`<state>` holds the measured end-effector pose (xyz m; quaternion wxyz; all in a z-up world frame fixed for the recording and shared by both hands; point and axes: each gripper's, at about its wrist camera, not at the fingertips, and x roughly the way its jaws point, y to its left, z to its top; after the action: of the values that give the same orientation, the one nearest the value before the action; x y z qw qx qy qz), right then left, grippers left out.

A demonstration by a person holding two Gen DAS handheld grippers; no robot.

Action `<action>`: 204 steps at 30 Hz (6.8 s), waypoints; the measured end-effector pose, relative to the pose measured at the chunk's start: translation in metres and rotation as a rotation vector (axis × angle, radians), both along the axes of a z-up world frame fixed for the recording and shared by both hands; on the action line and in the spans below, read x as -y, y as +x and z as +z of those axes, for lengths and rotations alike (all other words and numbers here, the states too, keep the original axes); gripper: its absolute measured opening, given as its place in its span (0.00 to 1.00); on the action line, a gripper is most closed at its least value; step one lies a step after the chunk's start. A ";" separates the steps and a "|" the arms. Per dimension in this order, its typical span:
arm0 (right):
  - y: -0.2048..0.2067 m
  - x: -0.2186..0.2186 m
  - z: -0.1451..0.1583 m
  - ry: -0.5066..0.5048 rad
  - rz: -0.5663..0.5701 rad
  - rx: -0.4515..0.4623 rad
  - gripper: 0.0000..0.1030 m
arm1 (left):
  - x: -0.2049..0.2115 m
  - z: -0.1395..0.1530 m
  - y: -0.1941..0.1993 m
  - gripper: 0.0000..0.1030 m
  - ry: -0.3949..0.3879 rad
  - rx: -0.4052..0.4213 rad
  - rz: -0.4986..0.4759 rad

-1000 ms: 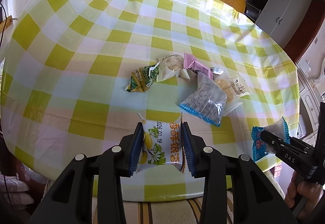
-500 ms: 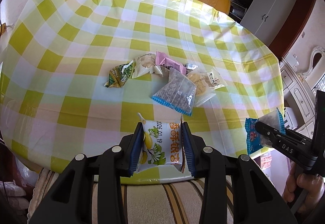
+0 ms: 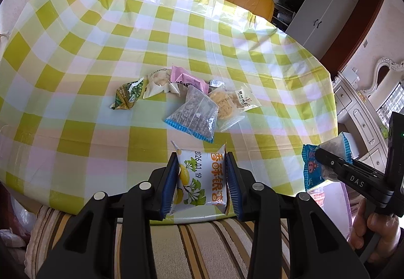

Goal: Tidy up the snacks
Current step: 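Carry both packets to the white box and open both grippers to drop them, then move both tools back over the remaining snacks on the table, then grasp the green seaweed packet with left gripper while right gripper grasps clear blue-edged bag, then carry both packets to the white box and open both grippers to drop them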

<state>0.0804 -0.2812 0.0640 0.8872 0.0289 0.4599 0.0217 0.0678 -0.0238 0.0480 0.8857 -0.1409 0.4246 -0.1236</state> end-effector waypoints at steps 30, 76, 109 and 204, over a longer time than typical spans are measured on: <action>-0.068 0.147 -0.021 -0.052 -0.297 -0.042 0.29 | 0.208 -0.017 -0.008 0.35 -0.095 -0.131 -0.534; -0.080 0.202 -0.043 -0.142 -0.539 -0.111 0.74 | 0.274 -0.019 0.007 0.66 0.014 -0.129 -0.642; 0.063 -0.009 -0.023 -0.034 -0.136 0.027 0.74 | -0.041 -0.011 0.119 0.69 0.003 -0.024 0.060; 0.012 0.022 -0.022 -0.086 -0.213 -0.047 0.45 | 0.103 -0.002 0.041 0.31 0.002 0.021 -0.304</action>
<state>0.0922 -0.3036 0.0418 0.8739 0.0397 0.4753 -0.0933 0.1090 -0.1263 0.0461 0.8613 -0.0730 0.4321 -0.2572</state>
